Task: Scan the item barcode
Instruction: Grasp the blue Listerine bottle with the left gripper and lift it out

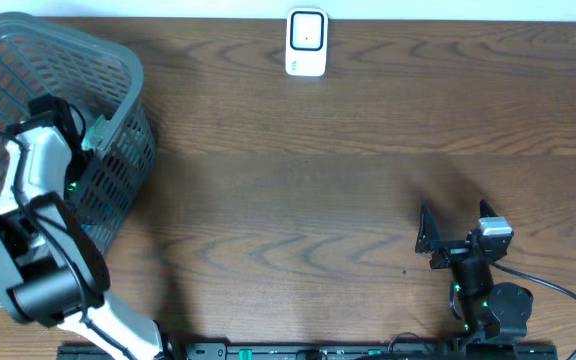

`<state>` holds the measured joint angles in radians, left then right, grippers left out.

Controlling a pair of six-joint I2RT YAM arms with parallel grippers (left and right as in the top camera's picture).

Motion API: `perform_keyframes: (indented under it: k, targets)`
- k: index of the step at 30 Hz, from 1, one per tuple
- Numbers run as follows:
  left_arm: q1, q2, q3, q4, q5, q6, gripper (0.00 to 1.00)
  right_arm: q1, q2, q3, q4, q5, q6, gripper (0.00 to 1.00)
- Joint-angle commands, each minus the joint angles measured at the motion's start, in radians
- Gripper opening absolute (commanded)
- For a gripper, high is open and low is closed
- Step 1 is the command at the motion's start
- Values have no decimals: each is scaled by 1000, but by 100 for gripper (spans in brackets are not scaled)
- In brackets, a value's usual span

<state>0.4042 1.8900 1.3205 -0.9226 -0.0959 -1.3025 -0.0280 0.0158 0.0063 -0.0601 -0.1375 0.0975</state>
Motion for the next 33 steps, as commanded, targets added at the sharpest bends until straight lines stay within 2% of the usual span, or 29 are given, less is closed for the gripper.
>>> perform_keyframes:
  k: [1,4,7,11,13,20,23,33]
  targets:
    - [-2,87,-7,-6,7,-60,98,9,-3,-1,-4,5,-9,99]
    - [-3,155,-7,-7,11,-64,99,9,-3,-1,-4,5,-9,99]
    - [-3,216,-7,-30,10,-60,65,9,-3,-1,-4,5,-9,99]
    - [-1,212,-6,-41,5,-13,49,9,-3,-1,-4,5,-9,99]
    - [-1,201,-5,-43,3,23,45,9,-3,-1,-4,5,-9,99]
    - [-1,53,57,-138,-74,57,44,9,-3,-1,-4,5,-9,99]
    - [-1,-66,74,-153,-110,97,44,9,-3,-1,-4,5,-9,99]
    - [-1,-515,74,-153,-126,98,44,9,-3,-1,-4,5,-9,99]
